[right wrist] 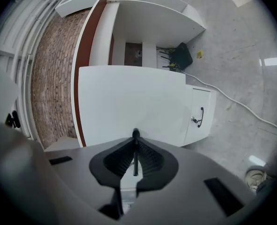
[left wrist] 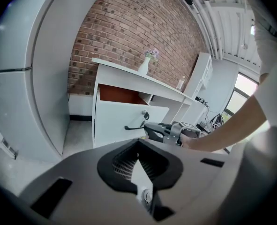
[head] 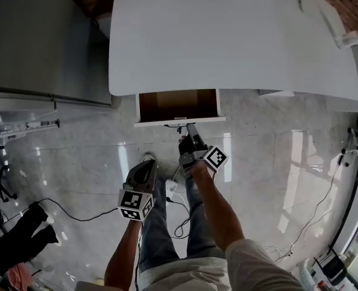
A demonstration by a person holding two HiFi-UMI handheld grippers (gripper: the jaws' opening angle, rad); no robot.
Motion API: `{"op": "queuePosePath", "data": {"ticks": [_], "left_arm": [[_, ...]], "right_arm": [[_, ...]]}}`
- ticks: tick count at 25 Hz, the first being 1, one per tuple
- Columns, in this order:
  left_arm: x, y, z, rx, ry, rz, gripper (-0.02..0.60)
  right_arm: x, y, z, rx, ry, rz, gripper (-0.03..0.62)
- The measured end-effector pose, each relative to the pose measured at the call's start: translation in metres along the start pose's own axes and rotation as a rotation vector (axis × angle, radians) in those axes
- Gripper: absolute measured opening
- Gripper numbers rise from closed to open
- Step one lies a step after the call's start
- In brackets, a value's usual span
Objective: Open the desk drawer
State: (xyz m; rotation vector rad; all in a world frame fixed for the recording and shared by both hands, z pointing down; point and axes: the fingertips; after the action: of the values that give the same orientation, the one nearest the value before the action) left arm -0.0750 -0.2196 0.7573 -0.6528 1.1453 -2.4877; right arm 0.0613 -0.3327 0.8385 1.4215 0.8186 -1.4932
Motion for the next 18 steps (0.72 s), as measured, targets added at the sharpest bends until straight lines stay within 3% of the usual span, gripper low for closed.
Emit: {"op": "queuePosePath", "data": {"ticks": [18], "left_arm": [[0.001, -0.016, -0.008, 0.014, -0.003, -0.034, 0.011]], "right_arm": [[-0.072, -0.020, -0.081, -0.043, -0.217, 0.037, 0.037]]}}
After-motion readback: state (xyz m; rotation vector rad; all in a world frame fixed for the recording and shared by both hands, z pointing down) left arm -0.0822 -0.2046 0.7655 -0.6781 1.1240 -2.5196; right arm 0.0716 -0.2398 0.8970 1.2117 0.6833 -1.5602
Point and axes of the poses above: the fingertips, and each gripper's own axes: z forward along the fingers, x to its left, y out of its top, and after that the axes turned 4 degrees about z, right-handed
